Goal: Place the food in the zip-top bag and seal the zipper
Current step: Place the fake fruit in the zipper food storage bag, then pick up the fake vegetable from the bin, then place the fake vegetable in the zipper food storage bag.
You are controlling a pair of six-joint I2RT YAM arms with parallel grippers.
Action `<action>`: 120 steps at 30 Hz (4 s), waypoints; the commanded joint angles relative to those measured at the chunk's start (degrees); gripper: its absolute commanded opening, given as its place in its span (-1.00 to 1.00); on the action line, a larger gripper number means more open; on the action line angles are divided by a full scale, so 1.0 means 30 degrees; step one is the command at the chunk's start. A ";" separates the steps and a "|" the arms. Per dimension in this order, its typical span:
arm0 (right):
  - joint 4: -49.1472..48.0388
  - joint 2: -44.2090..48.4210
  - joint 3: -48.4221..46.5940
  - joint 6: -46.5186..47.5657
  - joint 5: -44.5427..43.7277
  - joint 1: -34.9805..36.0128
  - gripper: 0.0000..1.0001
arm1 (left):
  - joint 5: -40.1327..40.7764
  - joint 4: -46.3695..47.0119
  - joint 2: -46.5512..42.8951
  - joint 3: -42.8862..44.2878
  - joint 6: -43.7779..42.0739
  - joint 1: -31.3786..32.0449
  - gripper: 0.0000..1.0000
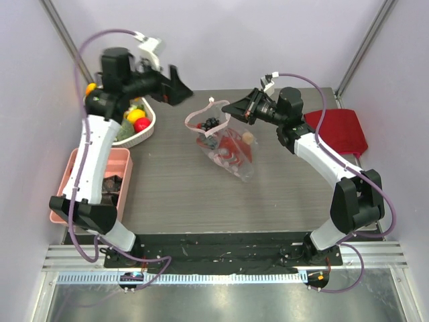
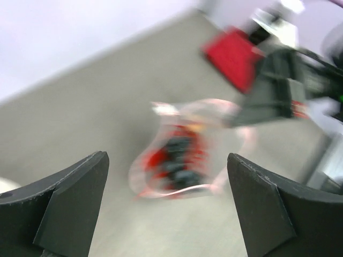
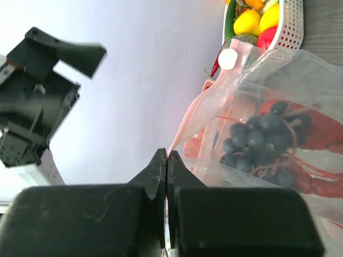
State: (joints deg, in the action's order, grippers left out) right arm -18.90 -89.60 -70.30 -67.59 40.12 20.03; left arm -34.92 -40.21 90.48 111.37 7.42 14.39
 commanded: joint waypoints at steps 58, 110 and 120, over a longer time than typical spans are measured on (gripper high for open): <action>-0.1289 -0.1568 -0.0736 0.0060 0.0778 -0.0583 -0.98 | 0.5866 0.7335 1.7388 0.6117 -1.9818 -0.8401 0.99; -0.4891 -0.1304 -0.2491 -0.1754 0.1921 -0.0438 -0.98 | -0.1695 1.8028 -0.0799 -0.7762 1.1113 -0.2370 -0.62; -0.5772 -0.1626 -0.3606 -0.2518 0.1305 0.0353 -0.98 | 0.2994 1.8382 -0.1859 -0.9966 1.2816 0.1294 -0.59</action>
State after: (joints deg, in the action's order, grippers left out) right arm -30.20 -95.18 -77.28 -73.45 44.62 19.92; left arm -32.03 10.33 87.42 81.30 40.66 15.38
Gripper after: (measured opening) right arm 0.020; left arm 0.675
